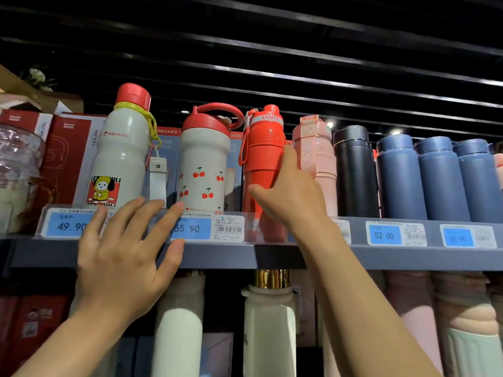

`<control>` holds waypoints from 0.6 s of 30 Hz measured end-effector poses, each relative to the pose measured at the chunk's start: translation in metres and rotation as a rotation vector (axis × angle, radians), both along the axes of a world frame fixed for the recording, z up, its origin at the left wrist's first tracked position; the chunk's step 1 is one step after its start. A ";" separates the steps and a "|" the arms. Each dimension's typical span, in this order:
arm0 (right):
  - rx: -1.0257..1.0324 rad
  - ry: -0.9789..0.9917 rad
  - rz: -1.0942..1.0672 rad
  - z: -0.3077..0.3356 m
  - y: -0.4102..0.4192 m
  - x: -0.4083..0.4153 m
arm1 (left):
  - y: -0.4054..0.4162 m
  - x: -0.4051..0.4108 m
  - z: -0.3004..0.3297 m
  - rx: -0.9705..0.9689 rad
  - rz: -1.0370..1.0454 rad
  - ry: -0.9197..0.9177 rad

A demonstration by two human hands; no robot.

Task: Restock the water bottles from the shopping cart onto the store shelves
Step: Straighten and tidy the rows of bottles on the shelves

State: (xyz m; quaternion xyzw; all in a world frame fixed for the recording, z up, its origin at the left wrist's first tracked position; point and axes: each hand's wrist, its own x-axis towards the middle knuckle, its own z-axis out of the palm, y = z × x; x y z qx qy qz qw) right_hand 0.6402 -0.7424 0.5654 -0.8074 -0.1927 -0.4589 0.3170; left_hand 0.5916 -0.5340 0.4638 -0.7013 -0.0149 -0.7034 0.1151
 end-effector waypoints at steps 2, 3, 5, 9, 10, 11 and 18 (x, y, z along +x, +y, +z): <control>0.001 0.075 0.011 -0.004 0.006 0.007 | -0.001 0.000 -0.001 -0.004 -0.003 0.009; 0.018 0.083 0.021 -0.006 0.007 0.009 | -0.001 0.000 -0.001 -0.004 -0.002 0.010; 0.062 0.060 0.014 -0.010 0.009 0.011 | -0.001 0.001 -0.001 -0.003 -0.004 0.007; 0.087 0.029 -0.085 -0.013 0.015 0.010 | 0.001 0.002 0.000 0.005 0.001 -0.010; 0.086 0.033 -0.103 -0.013 0.015 0.009 | 0.002 0.002 0.000 0.007 0.002 -0.012; 0.081 0.039 -0.115 -0.012 0.015 0.008 | 0.002 0.002 -0.001 0.008 0.002 -0.013; 0.073 0.052 -0.028 -0.011 0.009 0.009 | 0.003 0.003 -0.001 0.005 0.004 -0.014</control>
